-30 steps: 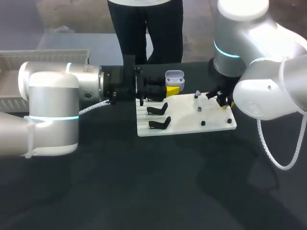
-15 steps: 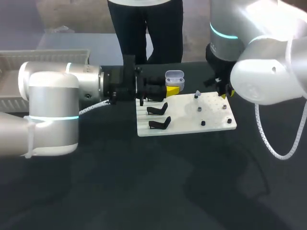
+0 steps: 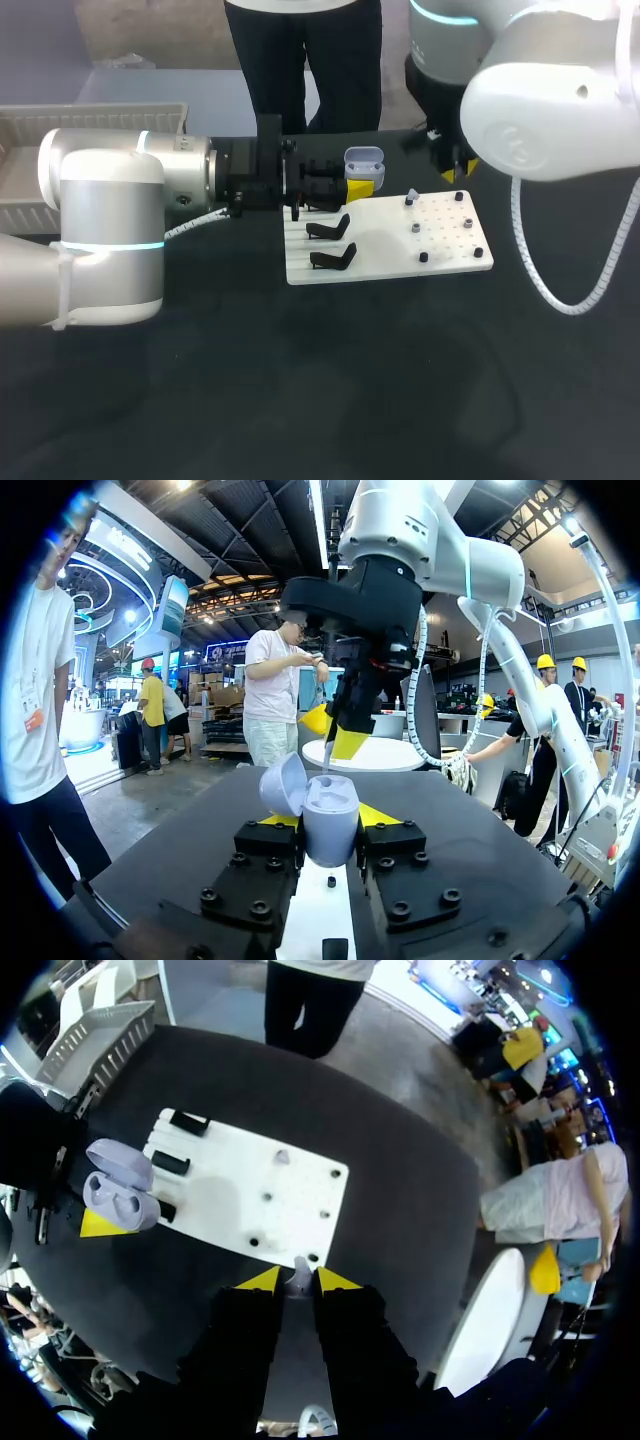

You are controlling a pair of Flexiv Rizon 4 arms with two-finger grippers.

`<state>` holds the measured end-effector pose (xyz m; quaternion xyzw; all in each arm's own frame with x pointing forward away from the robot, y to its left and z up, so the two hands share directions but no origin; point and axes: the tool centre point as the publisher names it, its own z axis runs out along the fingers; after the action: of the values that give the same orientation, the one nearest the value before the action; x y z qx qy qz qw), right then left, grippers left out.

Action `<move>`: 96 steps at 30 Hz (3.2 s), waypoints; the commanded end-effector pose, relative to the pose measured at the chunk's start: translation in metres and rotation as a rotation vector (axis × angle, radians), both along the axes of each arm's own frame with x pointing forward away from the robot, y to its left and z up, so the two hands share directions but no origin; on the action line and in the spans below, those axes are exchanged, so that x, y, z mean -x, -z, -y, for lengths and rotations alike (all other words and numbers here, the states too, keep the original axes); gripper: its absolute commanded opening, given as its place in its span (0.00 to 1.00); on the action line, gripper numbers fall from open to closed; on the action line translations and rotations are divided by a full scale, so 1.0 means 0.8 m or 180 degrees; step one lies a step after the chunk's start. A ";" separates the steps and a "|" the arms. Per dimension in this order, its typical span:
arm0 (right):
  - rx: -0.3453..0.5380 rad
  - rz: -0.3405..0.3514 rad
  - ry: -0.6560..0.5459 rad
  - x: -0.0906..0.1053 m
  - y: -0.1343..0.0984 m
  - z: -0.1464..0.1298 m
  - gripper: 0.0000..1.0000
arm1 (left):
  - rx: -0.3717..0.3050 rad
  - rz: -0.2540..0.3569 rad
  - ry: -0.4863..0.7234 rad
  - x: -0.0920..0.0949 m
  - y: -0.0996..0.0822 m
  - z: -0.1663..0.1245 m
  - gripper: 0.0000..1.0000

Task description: Pick up each earbud case from the left stands, insert the matching earbuds, close the lid, and place the case in the box.

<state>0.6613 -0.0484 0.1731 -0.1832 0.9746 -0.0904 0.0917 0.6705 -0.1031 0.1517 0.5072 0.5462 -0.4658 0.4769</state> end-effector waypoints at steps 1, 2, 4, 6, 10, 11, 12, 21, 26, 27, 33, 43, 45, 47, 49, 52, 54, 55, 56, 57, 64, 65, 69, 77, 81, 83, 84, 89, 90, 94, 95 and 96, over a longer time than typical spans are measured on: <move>0.0003 0.0027 -0.0001 0.008 -0.004 -0.001 0.00 | 0.0020 0.0019 -0.0024 0.002 0.002 0.000 0.00; 0.0003 0.0027 -0.0001 0.008 -0.004 -0.001 0.00 | 0.0020 0.0019 -0.0024 0.002 0.002 0.000 0.00; 0.0003 0.0027 -0.0001 0.008 -0.004 -0.001 0.00 | 0.0020 0.0019 -0.0024 0.002 0.002 0.000 0.00; 0.0003 0.0027 -0.0001 0.008 -0.004 -0.001 0.00 | 0.0020 0.0019 -0.0024 0.002 0.002 0.000 0.00; 0.0003 0.0027 -0.0001 0.008 -0.004 -0.001 0.00 | 0.0020 0.0019 -0.0024 0.002 0.002 0.000 0.00; 0.0050 0.0058 0.0280 0.008 -0.001 -0.001 0.00 | 0.0020 0.0019 -0.0024 0.002 0.002 0.000 0.00; -0.0115 0.0106 0.0387 0.011 -0.003 -0.002 0.00 | 0.0020 0.0019 -0.0024 0.002 0.002 0.000 0.00; -0.0319 0.0041 0.2383 0.037 -0.026 -0.020 0.00 | 0.0020 0.0019 -0.0024 0.002 0.002 0.000 0.00; -0.0463 0.0005 0.2909 0.049 -0.035 -0.035 0.00 | 0.0020 0.0019 -0.0024 0.002 0.002 0.000 0.00; -0.0470 -0.0004 0.3018 0.050 -0.035 -0.038 0.00 | 0.0020 0.0019 -0.0024 0.002 0.002 0.000 0.00; -0.0565 0.0025 0.3271 0.056 -0.039 -0.052 0.00 | 0.0020 0.0019 -0.0024 0.002 0.002 0.000 0.00; -0.0692 0.0092 0.3082 0.056 -0.043 -0.061 0.00 | 0.0020 0.0019 -0.0024 0.002 0.002 0.000 0.00; -0.0692 0.0092 0.3082 0.056 -0.043 -0.061 0.00 | 0.0020 0.0019 -0.0024 0.002 0.002 0.000 0.00; -0.0692 0.0092 0.3082 0.056 -0.043 -0.061 0.00 | 0.0020 0.0019 -0.0024 0.002 0.002 0.000 0.00; -0.0692 0.0092 0.3082 0.056 -0.043 -0.061 0.00 | 0.0020 0.0019 -0.0024 0.002 0.002 0.000 0.00; -0.0713 0.0030 0.3158 0.053 -0.047 -0.066 0.00 | 0.0020 0.0019 -0.0024 0.002 0.002 0.000 0.00; -0.0782 -0.0018 0.3220 0.051 -0.054 -0.072 0.00 | 0.0020 0.0019 -0.0024 0.002 0.002 0.000 0.00; -0.0804 -0.0039 0.3223 0.050 -0.059 -0.076 0.00 | 0.0020 0.0019 -0.0024 0.002 0.002 0.000 0.00; -0.0820 -0.0068 0.3234 0.050 -0.064 -0.080 0.00 | 0.0020 0.0019 -0.0024 0.002 0.002 0.000 0.00; -0.0893 -0.0088 0.3225 0.049 -0.069 -0.083 0.00 | 0.0020 0.0019 -0.0024 0.002 0.002 0.000 0.00; -0.0903 -0.0082 0.3204 0.038 -0.090 -0.117 0.00 | 0.0020 0.0019 -0.0024 0.002 0.002 0.000 0.00; -0.0908 -0.0088 0.3200 0.036 -0.091 -0.120 0.00 | 0.0020 0.0019 -0.0024 0.002 0.002 0.000 0.00; -0.0848 -0.0093 0.3113 0.030 -0.090 -0.133 0.00 | 0.0020 0.0019 -0.0024 0.002 0.002 0.000 0.00; -0.0770 -0.0103 0.3060 0.015 -0.070 -0.141 0.00 | 0.0020 0.0019 -0.0024 0.002 0.002 0.000 0.00; -0.0750 -0.0104 0.3056 0.010 -0.064 -0.142 0.00 | 0.0020 0.0019 -0.0024 0.002 0.002 0.000 0.00; -0.0718 -0.0105 0.3042 0.008 -0.060 -0.144 0.00 | 0.0020 0.0019 -0.0024 0.002 0.002 0.000 0.00; -0.0706 -0.0092 0.3027 0.008 -0.059 -0.144 0.00 | 0.0020 0.0019 -0.0024 0.002 0.002 0.000 0.00; -0.0699 -0.0116 0.3021 0.006 -0.054 -0.144 0.00 | 0.0020 0.0019 -0.0024 0.002 0.002 0.000 0.00; -0.0696 -0.0119 0.3024 0.005 -0.052 -0.143 0.00 | 0.0020 0.0019 -0.0024 0.002 0.002 0.000 0.00; -0.0676 -0.0125 0.3029 0.002 -0.047 -0.142 0.00 | 0.0020 0.0019 -0.0024 0.002 0.002 0.000 0.00; -0.0671 -0.0125 0.3031 0.001 -0.046 -0.142 0.00 | 0.0020 0.0019 -0.0024 0.002 0.002 0.000 0.00; -0.0667 -0.0125 0.3033 0.000 -0.046 -0.142 0.00 | 0.0020 0.0019 -0.0024 0.002 0.002 0.000 0.00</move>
<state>0.6576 0.0633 0.2104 0.2919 0.9554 -0.0173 0.0423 0.6705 -0.1030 0.1518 0.5072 0.5462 -0.4658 0.4769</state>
